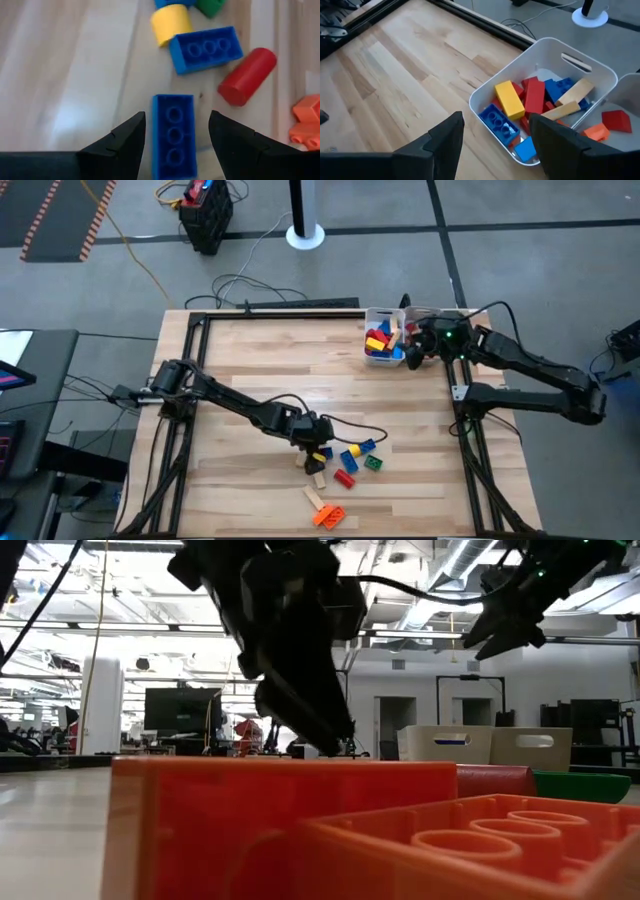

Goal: Sort blocks by size
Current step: Put the large blue game piece into the white bin, then put the small blue game piece into the gray bin

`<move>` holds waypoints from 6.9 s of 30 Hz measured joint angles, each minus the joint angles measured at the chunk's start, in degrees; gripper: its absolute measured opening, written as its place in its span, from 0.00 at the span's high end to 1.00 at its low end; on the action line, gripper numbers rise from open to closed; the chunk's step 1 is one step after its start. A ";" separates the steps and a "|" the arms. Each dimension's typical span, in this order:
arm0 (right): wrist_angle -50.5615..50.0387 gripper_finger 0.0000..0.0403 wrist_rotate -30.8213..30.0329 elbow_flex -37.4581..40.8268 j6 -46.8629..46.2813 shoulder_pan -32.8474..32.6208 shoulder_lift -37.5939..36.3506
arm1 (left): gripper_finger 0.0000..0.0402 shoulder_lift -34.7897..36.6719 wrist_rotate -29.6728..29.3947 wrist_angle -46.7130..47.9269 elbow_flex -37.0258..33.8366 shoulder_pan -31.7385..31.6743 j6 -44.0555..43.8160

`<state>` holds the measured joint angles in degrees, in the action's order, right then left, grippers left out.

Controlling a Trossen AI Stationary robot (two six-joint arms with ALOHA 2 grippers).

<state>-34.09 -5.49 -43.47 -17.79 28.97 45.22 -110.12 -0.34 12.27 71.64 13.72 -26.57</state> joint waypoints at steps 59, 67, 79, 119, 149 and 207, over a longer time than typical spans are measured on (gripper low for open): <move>25.58 0.37 11.40 -1.91 -4.48 -11.58 3.33 | 0.67 4.11 26.90 -41.66 -0.03 -29.16 -7.30; 38.88 0.37 11.26 -1.22 -9.18 -12.52 10.51 | 0.66 4.11 27.09 -50.85 -0.03 -29.58 -3.29; 50.33 0.36 5.87 -1.34 -10.59 -15.18 17.10 | 0.66 4.98 29.42 -53.65 -0.18 -32.96 -3.65; 53.09 0.59 6.43 -1.24 -3.74 -9.66 19.39 | 0.49 6.49 30.09 -49.47 -0.03 -36.27 -4.77; 9.59 0.50 1.33 -4.98 -3.11 6.97 27.51 | 0.39 16.11 4.31 8.42 -0.03 -25.19 3.80; 7.89 0.23 8.99 -8.32 28.86 -45.16 48.01 | 0.39 26.37 -22.48 10.39 -0.05 -26.21 -2.61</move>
<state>-26.19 3.50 -51.79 11.07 -16.19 93.23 -83.75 -22.83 22.66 71.59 -12.49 -29.17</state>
